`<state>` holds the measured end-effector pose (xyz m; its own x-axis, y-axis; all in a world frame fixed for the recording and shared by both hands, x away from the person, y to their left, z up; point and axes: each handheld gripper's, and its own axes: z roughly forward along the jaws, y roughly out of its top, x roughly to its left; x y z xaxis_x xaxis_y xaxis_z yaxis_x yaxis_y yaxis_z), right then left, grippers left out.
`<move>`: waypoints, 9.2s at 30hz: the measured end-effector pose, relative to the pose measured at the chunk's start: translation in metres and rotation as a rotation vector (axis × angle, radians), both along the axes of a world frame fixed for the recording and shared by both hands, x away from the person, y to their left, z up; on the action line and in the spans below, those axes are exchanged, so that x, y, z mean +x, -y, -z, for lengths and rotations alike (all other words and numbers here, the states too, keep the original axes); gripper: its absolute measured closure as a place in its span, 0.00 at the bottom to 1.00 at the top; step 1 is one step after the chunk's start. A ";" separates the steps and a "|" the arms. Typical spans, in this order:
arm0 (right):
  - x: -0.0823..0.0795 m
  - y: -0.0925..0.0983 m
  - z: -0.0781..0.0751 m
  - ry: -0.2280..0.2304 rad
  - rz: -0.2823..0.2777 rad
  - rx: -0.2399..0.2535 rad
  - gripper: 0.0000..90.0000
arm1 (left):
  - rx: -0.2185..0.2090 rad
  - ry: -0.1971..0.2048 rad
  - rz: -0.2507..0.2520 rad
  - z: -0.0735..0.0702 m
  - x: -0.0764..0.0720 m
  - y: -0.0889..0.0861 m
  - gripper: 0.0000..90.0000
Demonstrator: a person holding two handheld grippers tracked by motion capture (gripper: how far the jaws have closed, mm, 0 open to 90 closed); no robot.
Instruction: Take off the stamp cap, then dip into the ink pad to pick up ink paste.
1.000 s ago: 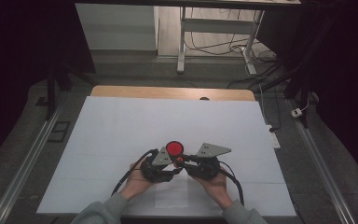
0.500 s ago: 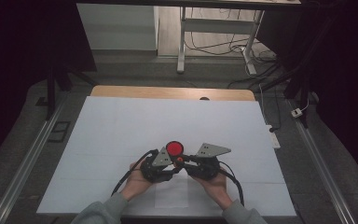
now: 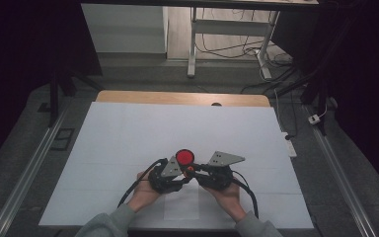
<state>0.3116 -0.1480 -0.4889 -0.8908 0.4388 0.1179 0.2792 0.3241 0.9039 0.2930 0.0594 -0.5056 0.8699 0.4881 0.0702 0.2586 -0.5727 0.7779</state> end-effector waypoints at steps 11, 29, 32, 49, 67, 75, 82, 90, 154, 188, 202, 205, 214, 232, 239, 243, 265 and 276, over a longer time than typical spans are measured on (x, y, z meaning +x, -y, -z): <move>-0.001 -0.001 0.000 0.003 0.001 -0.006 0.80 | 0.004 0.002 -0.002 0.001 -0.001 0.000 0.72; -0.007 -0.001 -0.001 0.014 0.026 -0.021 0.81 | -0.014 0.003 -0.002 0.003 -0.004 0.002 0.73; -0.008 -0.001 -0.002 0.015 0.033 -0.010 0.81 | -0.030 0.003 -0.005 0.002 -0.005 0.002 0.73; -0.012 0.000 -0.004 0.024 0.046 0.004 0.81 | -0.033 0.015 0.005 0.000 -0.007 0.000 0.73; -0.007 0.026 -0.027 0.067 0.137 0.110 0.81 | 0.028 -0.007 0.011 0.003 -0.009 -0.001 0.73; -0.005 0.027 -0.025 0.060 0.137 0.107 0.81 | -0.008 -0.015 -0.010 -0.001 -0.009 -0.010 0.73; -0.005 0.026 -0.024 0.060 0.129 0.101 0.81 | -0.034 -0.017 -0.029 -0.004 -0.012 -0.023 0.72; -0.004 0.025 -0.021 0.053 0.128 0.093 0.81 | -0.060 -0.020 -0.052 -0.008 -0.016 -0.038 0.72; 0.007 0.019 -0.013 0.048 0.126 0.078 0.81 | -0.128 -0.073 -0.321 0.001 -0.059 -0.165 0.72; 0.041 -0.014 0.000 0.036 0.129 -0.017 0.81 | -0.115 -0.086 -0.301 0.003 -0.058 -0.158 0.72; 0.058 -0.023 0.014 0.017 0.145 -0.071 0.80 | -0.112 -0.090 -0.300 0.004 -0.056 -0.157 0.72; 0.061 -0.025 0.016 0.021 0.146 -0.075 0.80 | -0.112 -0.090 -0.299 0.004 -0.057 -0.158 0.72; 0.069 -0.030 0.025 0.026 0.160 -0.125 0.80 | -0.109 -0.093 -0.297 0.004 -0.056 -0.157 0.72; 0.072 -0.038 0.035 0.021 0.158 -0.193 0.80 | -0.106 -0.097 -0.296 0.005 -0.056 -0.157 0.72; 0.070 -0.040 0.036 0.028 0.166 -0.212 0.81 | -0.107 -0.096 -0.297 0.004 -0.056 -0.158 0.72; 0.070 -0.040 0.037 0.031 0.163 -0.210 0.81 | -0.108 -0.096 -0.298 0.005 -0.056 -0.158 0.72; 0.068 -0.037 0.040 0.055 0.156 -0.191 0.81 | -0.113 -0.097 -0.299 0.004 -0.056 -0.159 0.72; 0.068 -0.035 0.043 0.052 0.159 -0.163 0.81 | -0.110 -0.097 -0.297 0.004 -0.056 -0.159 0.72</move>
<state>0.3799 -0.1133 -0.5318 -0.8118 0.5838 -0.0105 0.2928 0.4227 0.8577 0.2365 0.2182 -0.5099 0.6882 0.7218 -0.0730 0.4778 -0.3752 0.7943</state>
